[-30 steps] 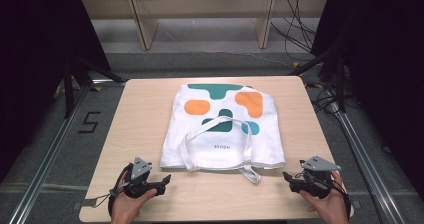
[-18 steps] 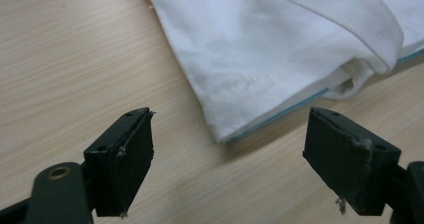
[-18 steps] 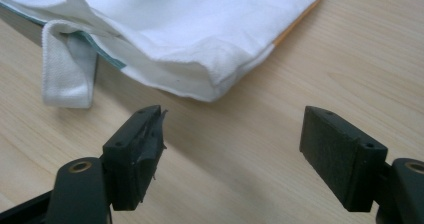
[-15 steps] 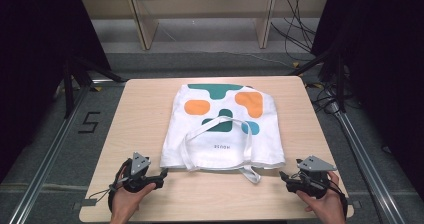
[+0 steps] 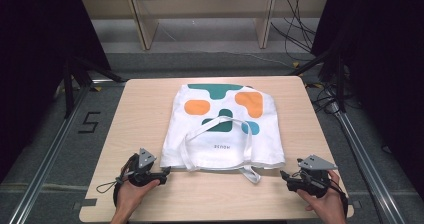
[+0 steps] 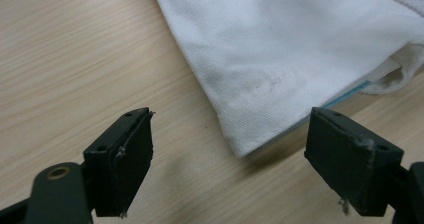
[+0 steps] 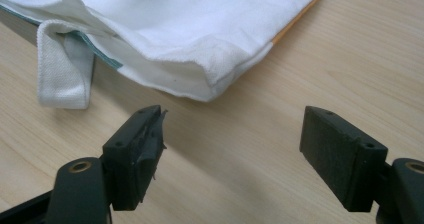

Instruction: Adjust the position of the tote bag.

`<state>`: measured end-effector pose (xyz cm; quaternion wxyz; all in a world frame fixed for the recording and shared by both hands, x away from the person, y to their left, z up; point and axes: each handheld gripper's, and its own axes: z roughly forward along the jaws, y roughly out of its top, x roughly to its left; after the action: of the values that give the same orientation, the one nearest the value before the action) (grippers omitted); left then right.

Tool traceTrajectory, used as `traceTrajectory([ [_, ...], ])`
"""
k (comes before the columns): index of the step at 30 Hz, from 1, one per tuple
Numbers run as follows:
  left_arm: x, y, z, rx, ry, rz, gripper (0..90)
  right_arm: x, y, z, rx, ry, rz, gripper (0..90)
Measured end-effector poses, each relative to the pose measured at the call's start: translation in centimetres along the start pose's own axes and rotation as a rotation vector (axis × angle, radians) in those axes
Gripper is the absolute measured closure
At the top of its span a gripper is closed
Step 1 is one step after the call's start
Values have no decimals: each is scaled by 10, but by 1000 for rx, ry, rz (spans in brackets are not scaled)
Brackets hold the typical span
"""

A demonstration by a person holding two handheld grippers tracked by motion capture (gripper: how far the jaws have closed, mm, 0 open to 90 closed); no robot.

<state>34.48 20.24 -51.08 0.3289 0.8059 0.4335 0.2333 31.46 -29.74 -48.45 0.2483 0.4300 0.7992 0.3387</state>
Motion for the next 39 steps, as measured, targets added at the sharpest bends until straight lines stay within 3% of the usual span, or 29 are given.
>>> traceTrajectory([
  [4,-1,1,1,0,1,10,190,-2,0,2,-6,6,-6,265],
  [6,-2,2,2,-3,-13,25,190,-2,0,1,-8,6,-4,266],
  [7,-5,3,4,-2,-41,29,190,-2,0,1,-8,6,-4,266],
  [11,-11,4,7,27,-26,74,190,0,0,0,-1,4,14,265],
  [14,-9,6,11,24,-7,32,198,-1,0,1,9,17,3,265],
  [20,-8,9,16,25,-11,57,273,-1,0,2,-1,8,-13,266],
  [22,-9,12,17,14,-10,58,306,-1,0,1,0,17,1,268],
  [23,-9,13,16,-3,-9,61,306,-2,1,1,-11,-1,-12,274],
  [24,-8,15,15,-27,-20,40,325,-1,2,1,-14,8,-5,289],
  [26,-5,16,15,-40,-38,6,331,0,3,0,-29,1,-41,311],
  [28,-2,16,13,-37,-37,17,377,4,3,0,-32,-3,-24,311],
  [29,-3,19,11,-86,-36,-10,399,4,7,1,-44,4,-70,318],
  [30,-5,21,11,-100,-28,-37,414,5,8,2,-47,5,-85,322],
  [31,-4,22,11,-105,-26,-32,431,8,10,3,-43,5,-81,322],
  [34,-1,23,12,-55,-12,22,462,11,14,11,-25,-11,-123,335],
  [36,-1,23,12,-56,-10,25,472,13,15,18,19,-19,-169,330],
  [39,-2,24,13,-81,6,2,487,13,18,22,30,-11,-170,319],
])
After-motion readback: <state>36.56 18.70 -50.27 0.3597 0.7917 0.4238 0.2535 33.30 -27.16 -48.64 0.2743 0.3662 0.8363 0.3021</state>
